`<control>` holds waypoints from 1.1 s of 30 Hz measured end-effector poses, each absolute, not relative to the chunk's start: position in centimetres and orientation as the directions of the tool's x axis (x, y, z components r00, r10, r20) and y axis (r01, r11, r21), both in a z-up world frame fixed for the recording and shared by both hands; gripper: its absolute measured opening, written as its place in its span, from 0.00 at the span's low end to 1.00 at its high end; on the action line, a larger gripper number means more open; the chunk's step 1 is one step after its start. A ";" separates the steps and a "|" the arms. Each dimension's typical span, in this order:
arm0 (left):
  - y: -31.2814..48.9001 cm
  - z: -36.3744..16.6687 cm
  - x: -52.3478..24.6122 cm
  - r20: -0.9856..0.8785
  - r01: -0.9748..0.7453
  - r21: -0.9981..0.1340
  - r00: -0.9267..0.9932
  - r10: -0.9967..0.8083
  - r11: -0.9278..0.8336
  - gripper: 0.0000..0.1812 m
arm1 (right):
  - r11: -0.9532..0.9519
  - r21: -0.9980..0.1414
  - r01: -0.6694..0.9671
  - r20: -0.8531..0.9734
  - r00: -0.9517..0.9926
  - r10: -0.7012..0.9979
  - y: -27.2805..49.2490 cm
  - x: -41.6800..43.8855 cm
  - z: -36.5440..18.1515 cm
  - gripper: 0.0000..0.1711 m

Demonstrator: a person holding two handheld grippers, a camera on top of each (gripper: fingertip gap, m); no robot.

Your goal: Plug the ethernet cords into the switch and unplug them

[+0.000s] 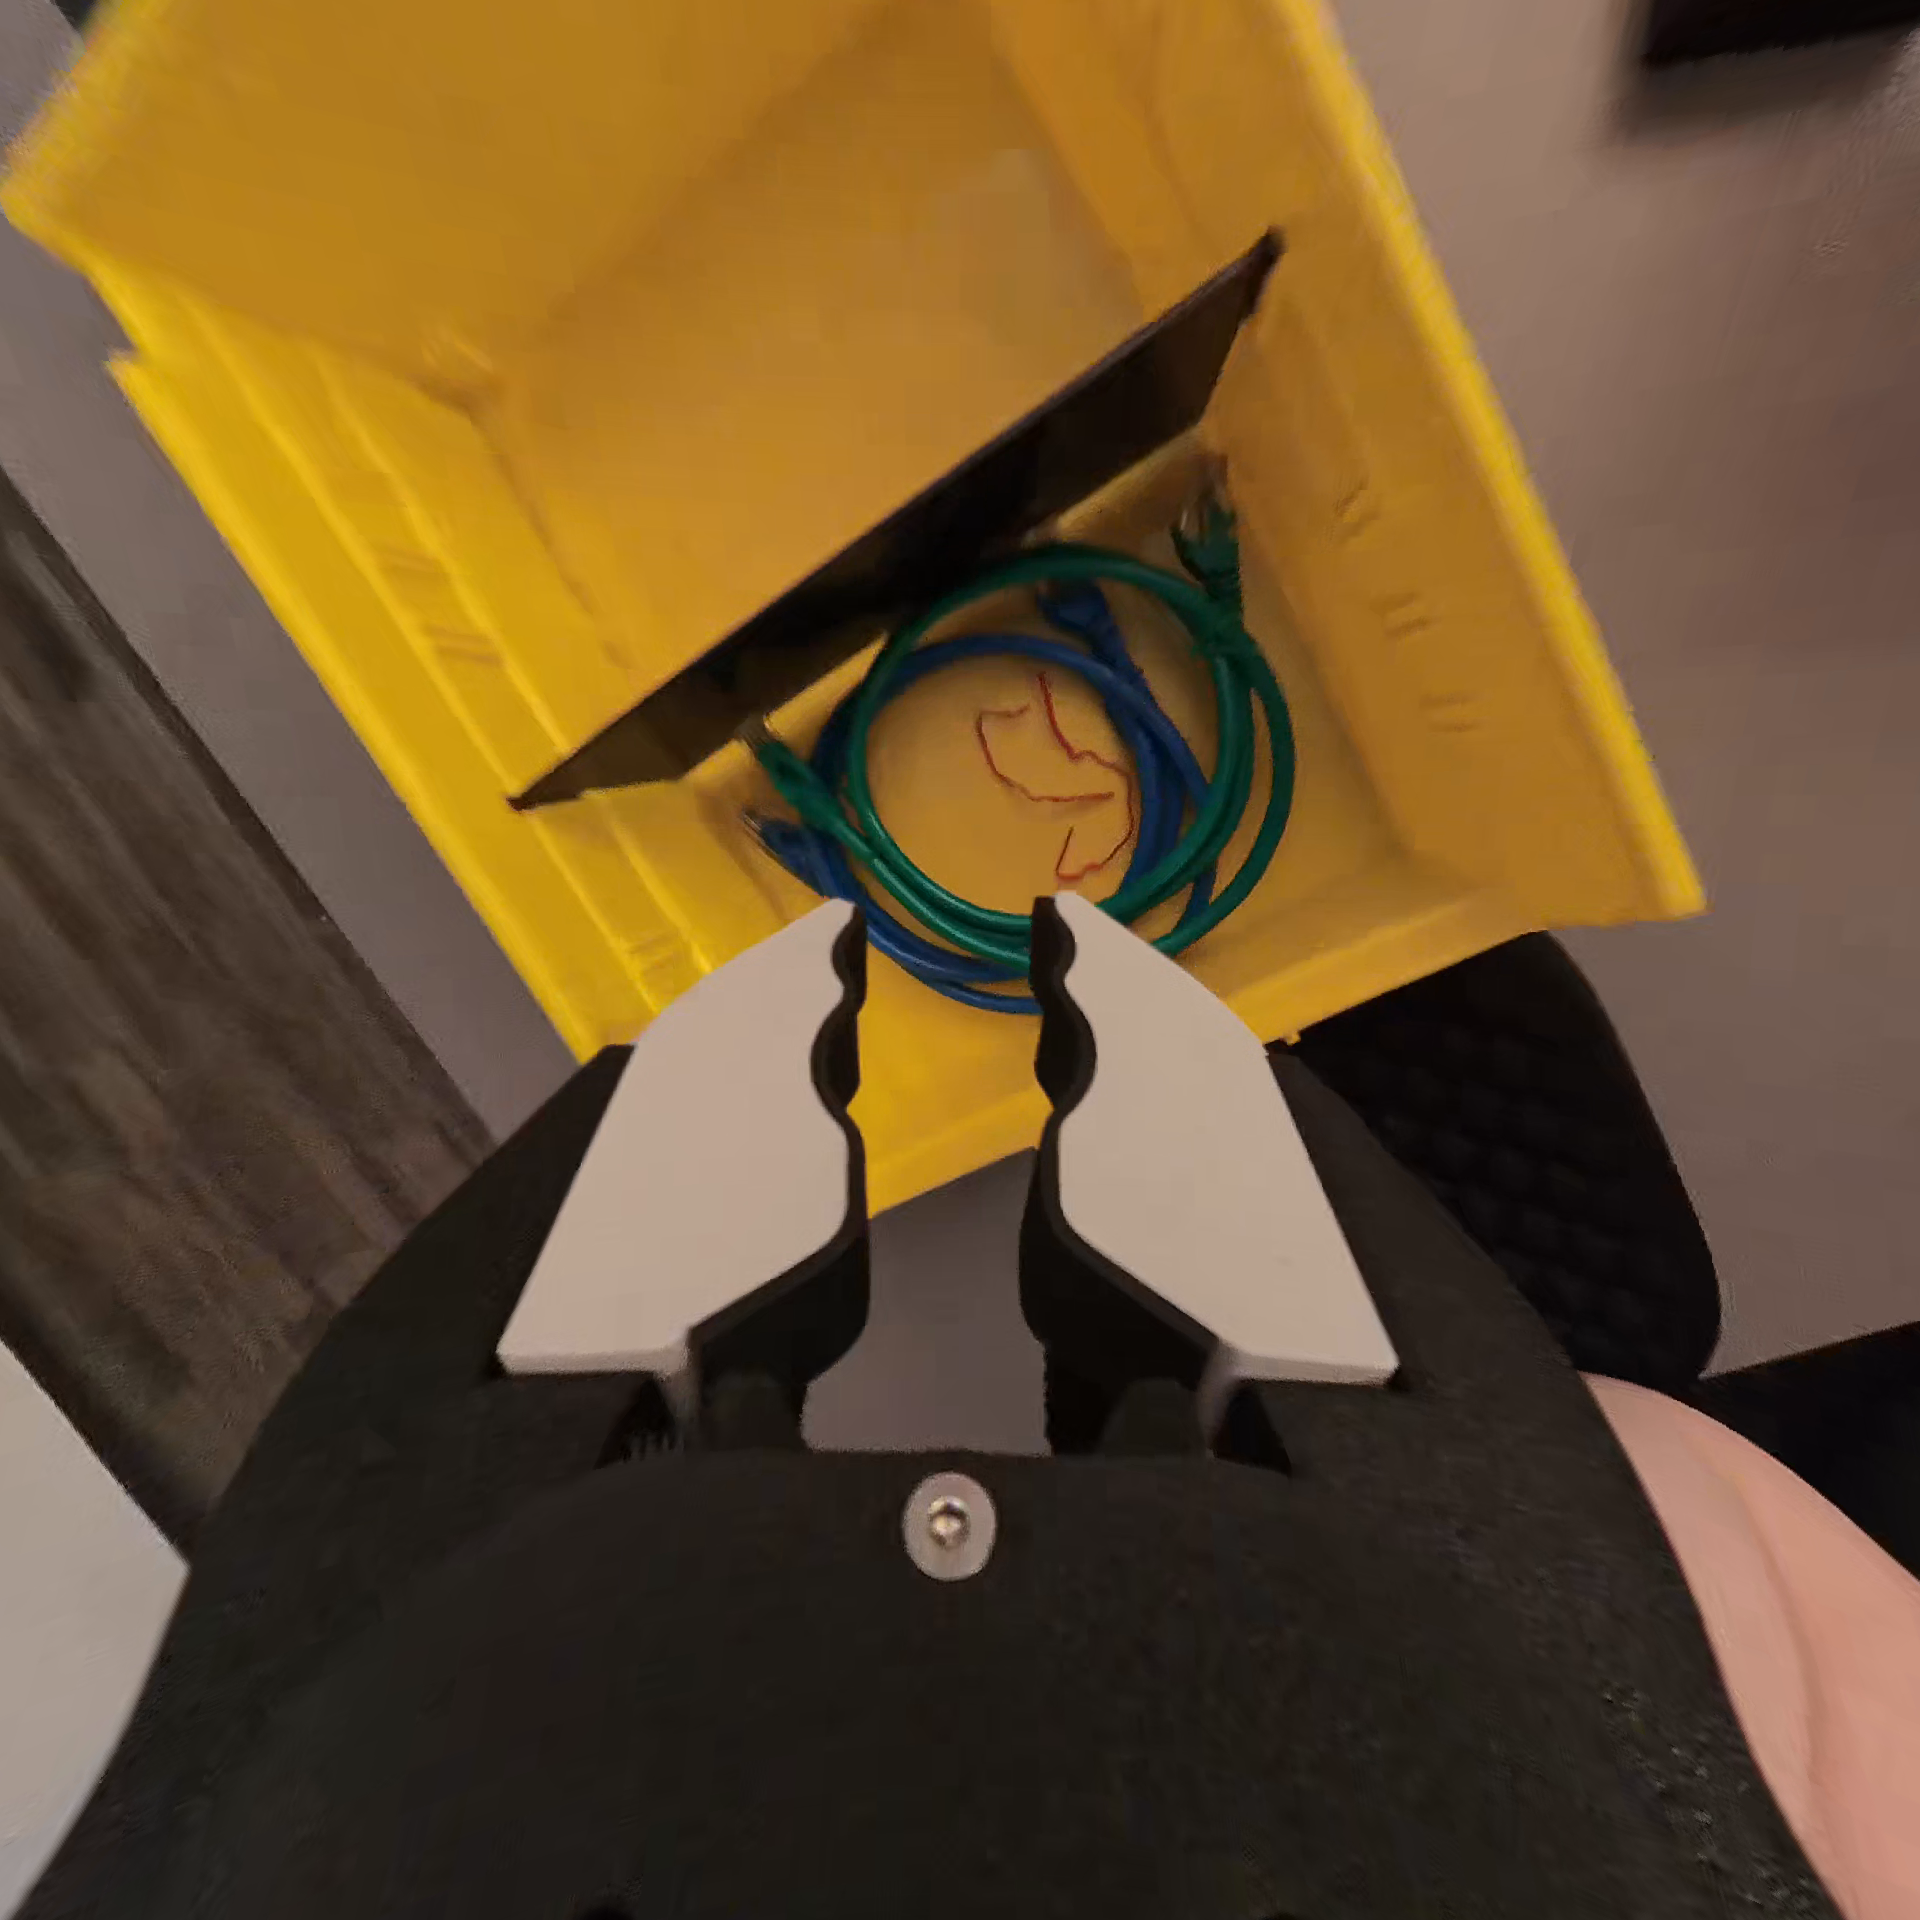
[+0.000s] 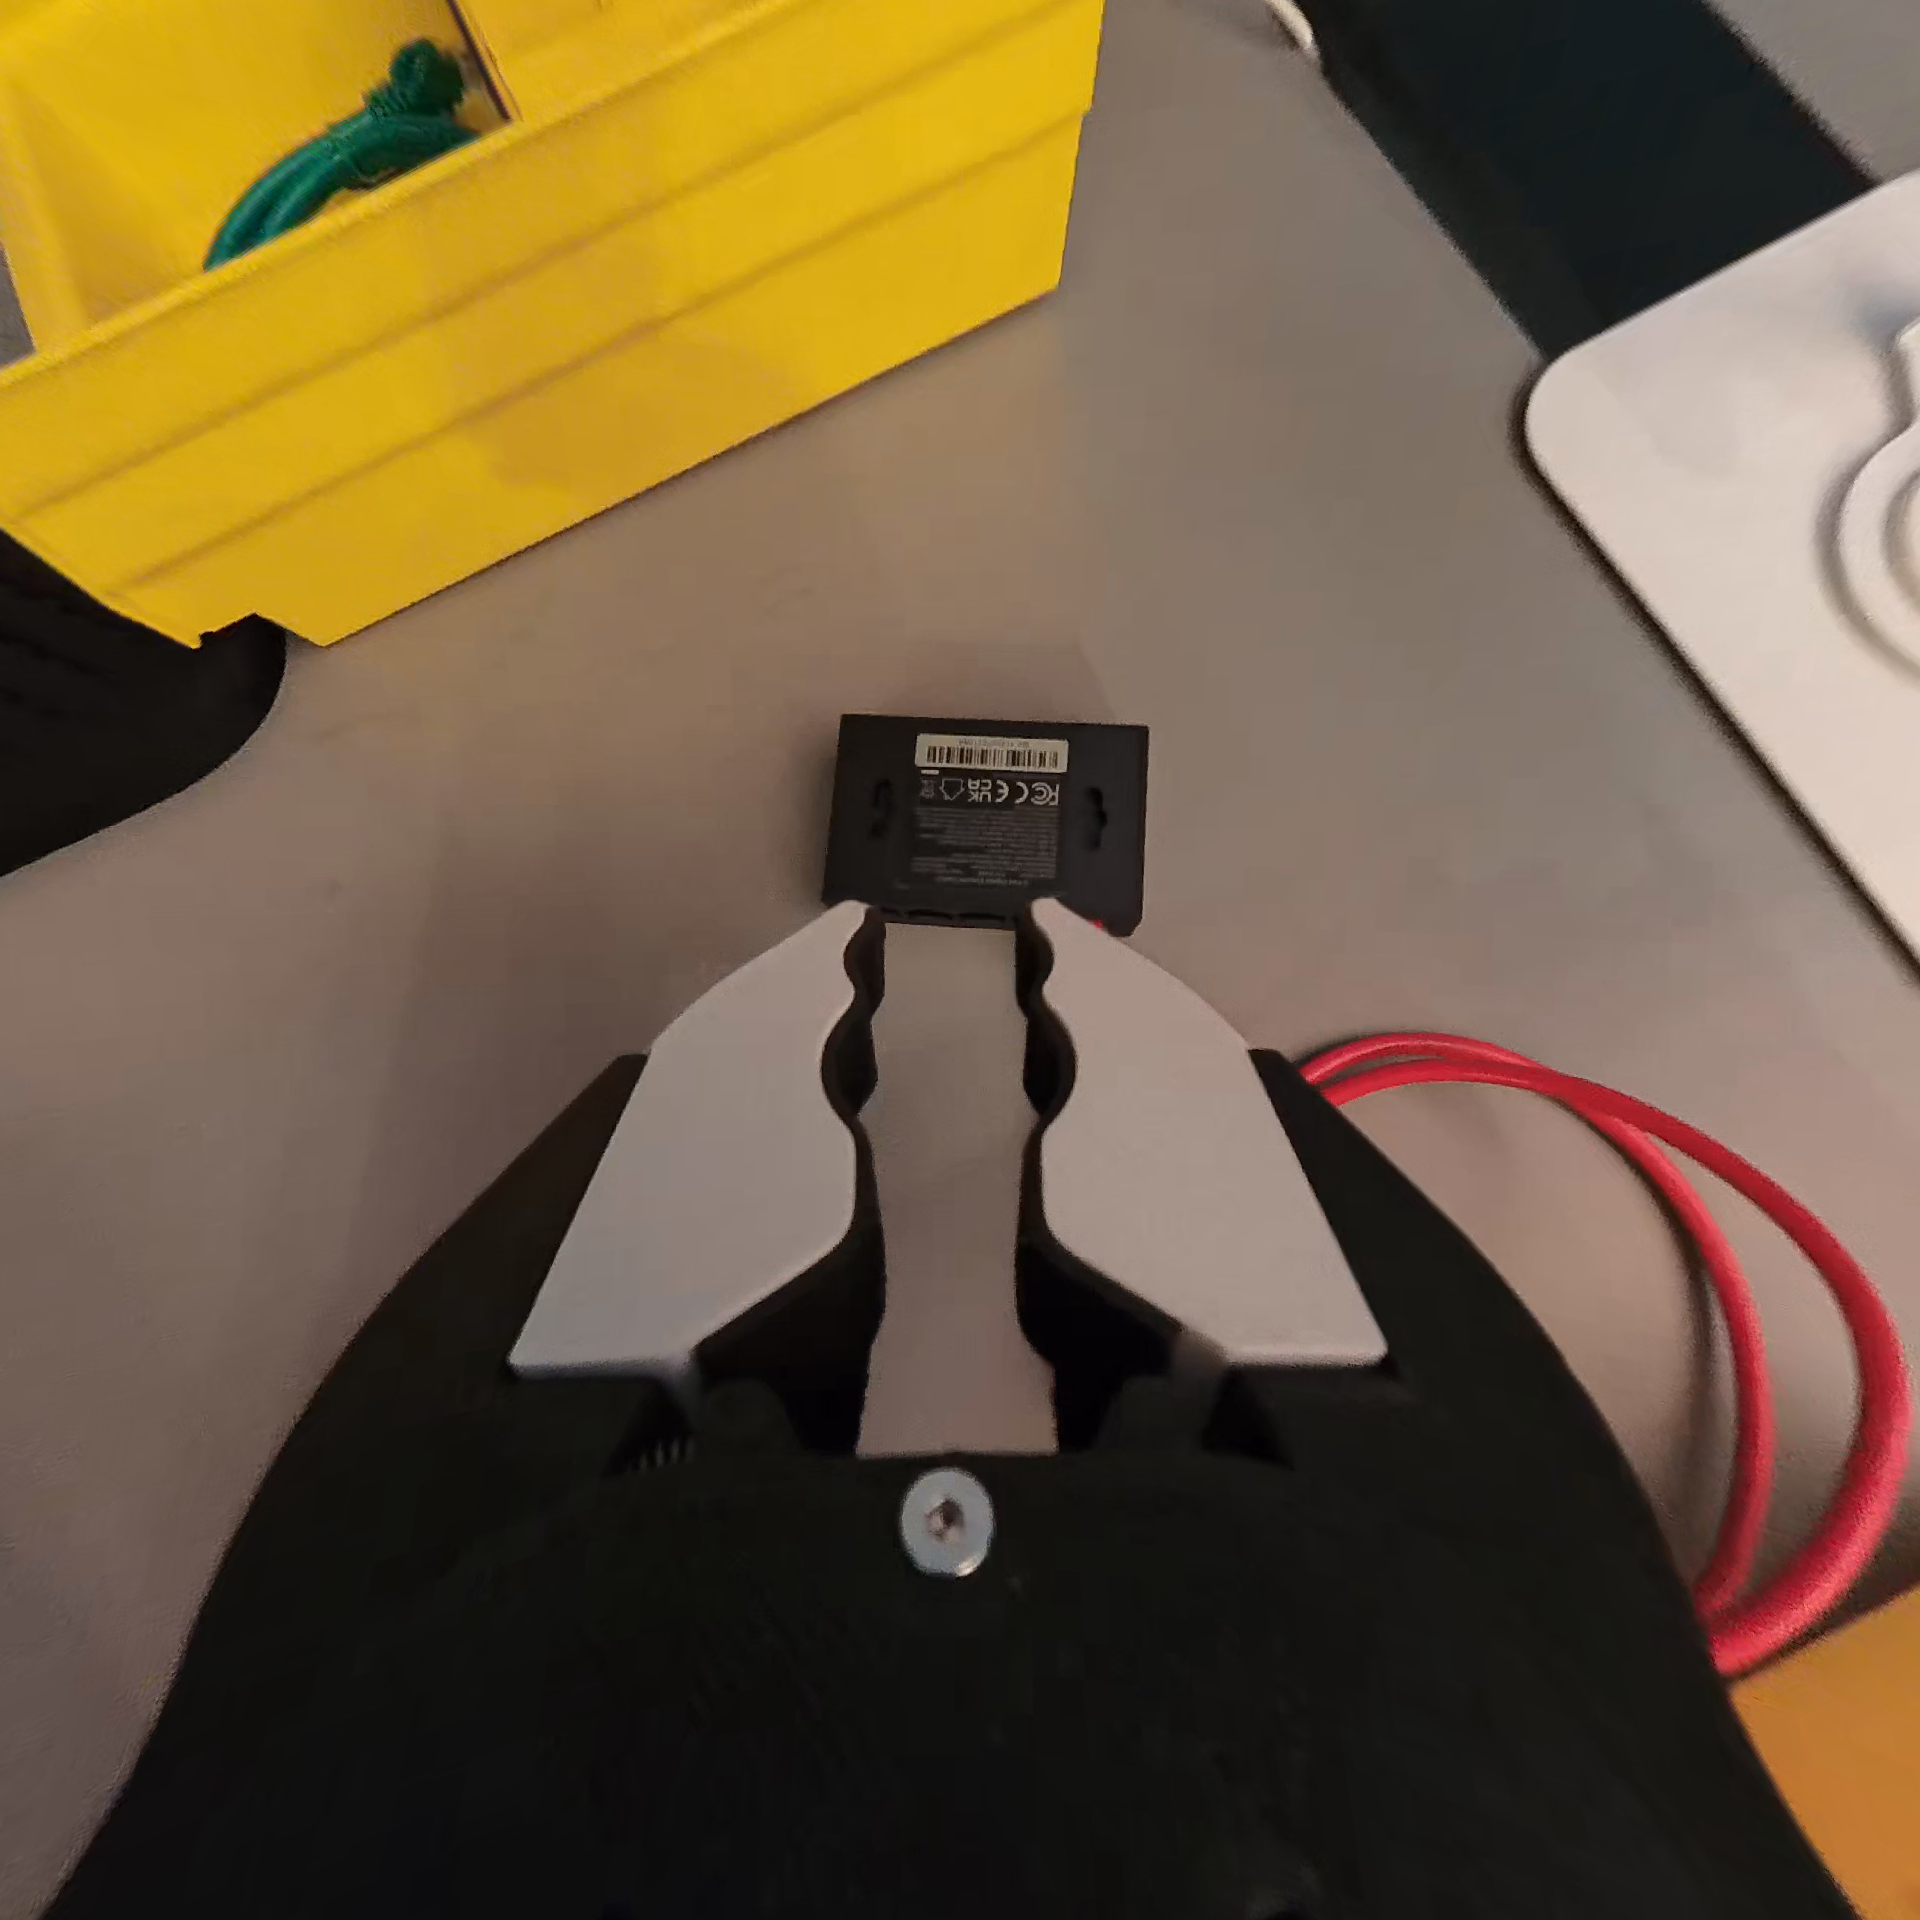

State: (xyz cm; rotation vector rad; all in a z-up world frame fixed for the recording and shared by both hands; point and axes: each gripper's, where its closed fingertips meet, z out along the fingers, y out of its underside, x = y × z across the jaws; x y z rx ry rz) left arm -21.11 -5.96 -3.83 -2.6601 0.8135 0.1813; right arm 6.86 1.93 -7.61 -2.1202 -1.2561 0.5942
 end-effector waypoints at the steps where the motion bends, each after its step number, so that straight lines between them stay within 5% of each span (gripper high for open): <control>1: -5.9 -4.8 -21.6 -0.204 -0.541 -0.254 0.840 -0.502 -0.802 0.17 | -0.357 -0.694 0.625 -0.055 0.448 0.892 1.8 6.9 -7.2 0.15; 9: -4.5 -9.7 -23.4 -0.150 -0.476 -0.063 0.874 -0.463 -0.877 0.13 | -0.305 -0.705 0.640 -0.014 0.418 0.908 1.1 6.7 -6.0 0.15; 33: -4.9 -13.8 -25.3 -0.099 -0.426 0.099 0.895 -0.435 -0.899 0.14 | -0.255 -0.693 0.674 0.031 0.382 0.924 0.7 6.9 -5.5 0.14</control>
